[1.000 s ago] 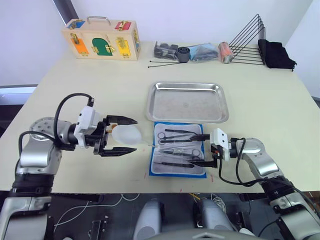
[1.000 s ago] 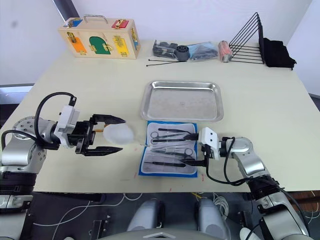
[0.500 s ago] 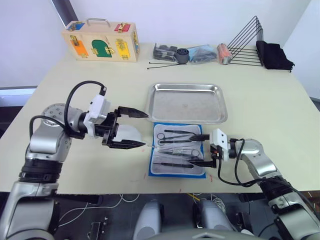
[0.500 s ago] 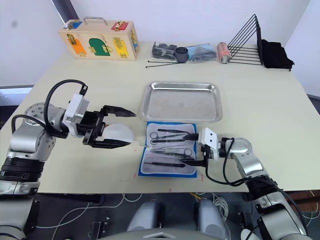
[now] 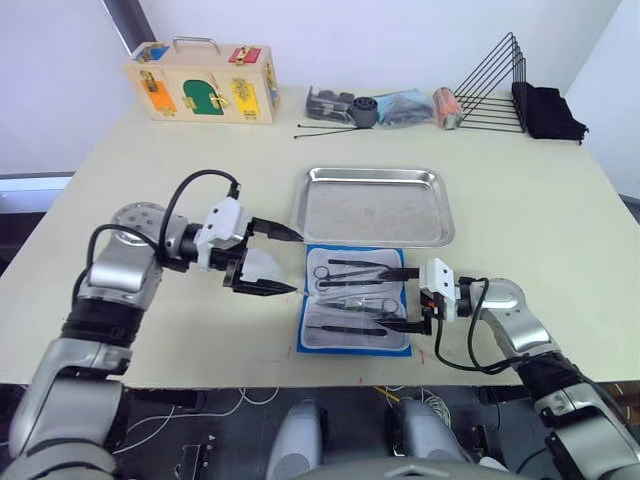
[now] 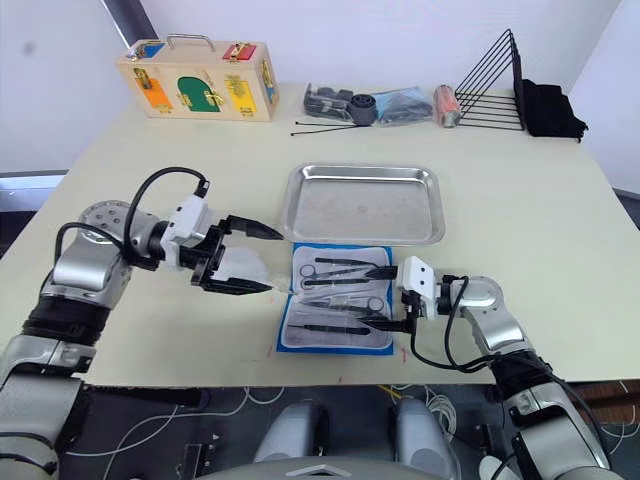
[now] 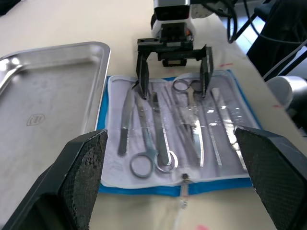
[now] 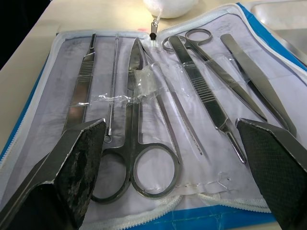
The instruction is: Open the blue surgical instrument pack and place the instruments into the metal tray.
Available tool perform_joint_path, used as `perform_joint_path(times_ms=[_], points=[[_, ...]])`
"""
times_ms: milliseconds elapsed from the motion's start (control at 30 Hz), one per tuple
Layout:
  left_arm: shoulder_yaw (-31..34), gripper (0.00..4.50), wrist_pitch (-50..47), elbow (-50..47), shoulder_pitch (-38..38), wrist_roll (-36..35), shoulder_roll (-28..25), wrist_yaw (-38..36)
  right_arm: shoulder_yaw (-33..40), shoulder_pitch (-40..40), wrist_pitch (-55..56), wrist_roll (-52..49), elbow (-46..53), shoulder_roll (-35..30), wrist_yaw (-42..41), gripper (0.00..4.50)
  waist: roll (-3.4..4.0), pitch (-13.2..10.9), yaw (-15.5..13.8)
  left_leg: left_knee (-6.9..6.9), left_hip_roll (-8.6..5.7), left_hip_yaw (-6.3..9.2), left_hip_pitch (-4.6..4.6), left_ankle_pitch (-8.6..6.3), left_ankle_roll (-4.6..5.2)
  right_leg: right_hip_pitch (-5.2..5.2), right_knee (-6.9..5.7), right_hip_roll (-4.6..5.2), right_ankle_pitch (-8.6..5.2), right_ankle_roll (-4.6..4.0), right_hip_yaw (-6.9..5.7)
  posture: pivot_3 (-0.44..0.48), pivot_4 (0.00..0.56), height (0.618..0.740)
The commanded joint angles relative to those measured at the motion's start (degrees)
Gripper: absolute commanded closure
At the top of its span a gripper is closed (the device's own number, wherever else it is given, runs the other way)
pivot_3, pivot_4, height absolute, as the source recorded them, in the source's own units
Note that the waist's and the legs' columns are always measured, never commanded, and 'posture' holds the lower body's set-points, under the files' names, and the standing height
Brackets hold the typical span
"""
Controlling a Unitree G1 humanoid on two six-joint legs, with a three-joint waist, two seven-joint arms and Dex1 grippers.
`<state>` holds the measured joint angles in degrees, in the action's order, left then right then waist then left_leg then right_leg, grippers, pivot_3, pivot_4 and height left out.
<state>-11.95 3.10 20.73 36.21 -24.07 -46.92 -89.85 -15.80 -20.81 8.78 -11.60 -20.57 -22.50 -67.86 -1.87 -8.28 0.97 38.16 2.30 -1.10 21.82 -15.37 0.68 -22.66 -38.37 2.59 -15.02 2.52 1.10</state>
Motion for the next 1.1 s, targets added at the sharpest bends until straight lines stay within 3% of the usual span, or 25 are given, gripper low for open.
perform_joint_path(times_ms=[33, 67, 100, 400, 600, 1067, 1100], points=[[-0.8, 1.27, 3.1, 4.2, 2.7, 2.9, 2.5, -2.6, -2.1, 1.8, -1.2, 5.5, -7.1, -0.7, 2.6, 0.0, -0.01, 0.0, 0.2, 0.0, 0.0, 0.0, -0.03, 0.0, 0.0, 0.05, 0.0, -0.01, 0.0, 0.0, 0.0, 0.0, 0.15, 0.74], [-1.2, 1.74, 4.4, 6.0, 3.6, 4.5, 4.0, -1.9, -2.0, 1.7, -1.1, 5.5, -7.1, -0.5, 2.7, 0.0, -0.01, 0.0, 0.2, 0.0, 0.01, 0.0, -0.03, 0.0, 0.0, 0.05, 0.0, -0.02, 0.0, 0.0, 0.01, 0.0, 0.15, 0.74], [-1.6, 1.94, 5.3, 7.6, 4.4, 5.8, 5.3, -1.3, -2.0, 1.7, -1.1, 5.4, -7.1, -0.4, 2.7, 0.0, -0.01, 0.0, 0.1, 0.0, 0.01, 0.0, -0.03, 0.0, 0.0, 0.05, 0.01, -0.02, 0.0, 0.0, 0.01, 0.0, 0.15, 0.74], [-2.3, 1.94, 13.3, 25.6, 11.6, 14.9, 14.7, 3.1, -1.8, 1.8, -1.0, 5.1, -7.0, -0.3, 3.1, 0.0, -0.02, 0.0, 0.1, 0.03, 0.01, 0.02, 0.0, -0.02, 0.03, 0.06, 0.02, -0.02, 0.01, 0.0, -0.01, 0.0, 0.15, 0.74], [-1.6, 1.94, 17.5, 34.2, 14.2, 18.2, 17.8, 3.4, -1.7, 2.4, -1.3, 5.1, -6.3, -0.3, 3.6, 0.0, -0.02, 0.0, 0.1, 0.03, 0.01, 0.02, 0.0, -0.05, 0.09, 0.07, 0.03, -0.02, 0.01, 0.01, 0.0, 0.0, 0.15, 0.74], [0.1, 1.94, 20.9, 39.6, 15.4, 20.5, 20.6, 2.7, -2.0, 3.1, -1.6, 5.0, -5.6, -0.4, 3.7, 0.0, -0.03, 0.1, 0.1, 0.03, 0.01, 0.04, -0.01, -0.06, 0.11, 0.1, 0.04, -0.02, 0.01, 0.01, -0.02, 0.0, 0.15, 0.74], [0.1, 2.21, 21.1, 39.7, 15.3, 20.8, 20.6, 2.8, -2.0, 3.1, -1.6, 5.0, -5.5, -0.3, 3.7, 0.0, -0.03, 0.1, 0.1, 0.03, 0.01, 0.04, -0.01, -0.06, 0.11, 0.1, 0.04, -0.02, 0.01, 0.01, -0.02, 0.0, 0.15, 0.74]])
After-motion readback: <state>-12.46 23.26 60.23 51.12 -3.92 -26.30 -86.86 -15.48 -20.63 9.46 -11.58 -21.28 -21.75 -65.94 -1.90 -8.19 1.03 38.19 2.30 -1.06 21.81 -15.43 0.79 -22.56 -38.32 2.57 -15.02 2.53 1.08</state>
